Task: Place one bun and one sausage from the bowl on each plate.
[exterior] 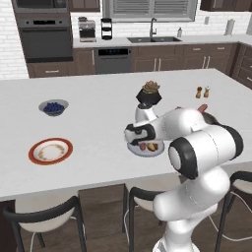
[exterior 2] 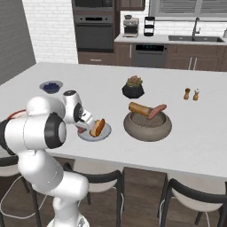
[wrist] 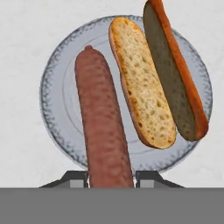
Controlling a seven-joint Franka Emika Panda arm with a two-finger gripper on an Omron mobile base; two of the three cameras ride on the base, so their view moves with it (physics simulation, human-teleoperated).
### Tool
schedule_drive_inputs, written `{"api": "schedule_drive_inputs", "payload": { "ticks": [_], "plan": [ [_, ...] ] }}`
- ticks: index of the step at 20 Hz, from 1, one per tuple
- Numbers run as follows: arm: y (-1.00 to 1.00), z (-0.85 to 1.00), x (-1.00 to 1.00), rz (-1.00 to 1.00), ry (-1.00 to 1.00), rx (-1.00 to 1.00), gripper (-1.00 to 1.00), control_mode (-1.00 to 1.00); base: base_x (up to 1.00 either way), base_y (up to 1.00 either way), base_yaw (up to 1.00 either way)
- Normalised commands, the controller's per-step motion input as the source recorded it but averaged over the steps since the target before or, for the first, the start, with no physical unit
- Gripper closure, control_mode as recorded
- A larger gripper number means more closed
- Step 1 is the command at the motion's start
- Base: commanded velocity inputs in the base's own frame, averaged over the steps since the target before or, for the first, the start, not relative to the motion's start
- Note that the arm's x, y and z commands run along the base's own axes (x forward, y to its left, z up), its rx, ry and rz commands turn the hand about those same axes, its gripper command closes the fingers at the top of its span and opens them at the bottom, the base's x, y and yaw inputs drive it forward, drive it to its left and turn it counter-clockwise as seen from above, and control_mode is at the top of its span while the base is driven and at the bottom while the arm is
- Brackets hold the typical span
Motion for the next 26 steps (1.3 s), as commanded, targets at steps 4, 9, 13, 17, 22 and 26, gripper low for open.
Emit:
{"api": "schedule_drive_inputs", "payload": {
  "ticks": [4,9,13,17,22,26],
  "plan": [
    [0.00,0.00,0.24,0.00,0.00,0.00,1.00,-1.00,0.00,0.00,0.00],
    [0.00,-0.16,0.10,0.00,0.00,0.00,1.00,-1.00,0.00,0.00,0.00],
    [0.00,-0.27,0.01,0.00,-0.03,0.00,1.00,-1.00,0.00,0.00,0.00],
    [0.00,-0.06,0.00,0.00,-0.01,0.00,1.00,-1.00,0.00,0.00,0.00],
    [0.00,0.00,0.00,0.00,0.00,0.00,-1.00,-1.00,0.00,0.00,0.00],
    [0.00,0.00,0.00,0.00,0.00,0.00,-1.00,-1.00,0.00,0.00,0.00]
  ]
}}
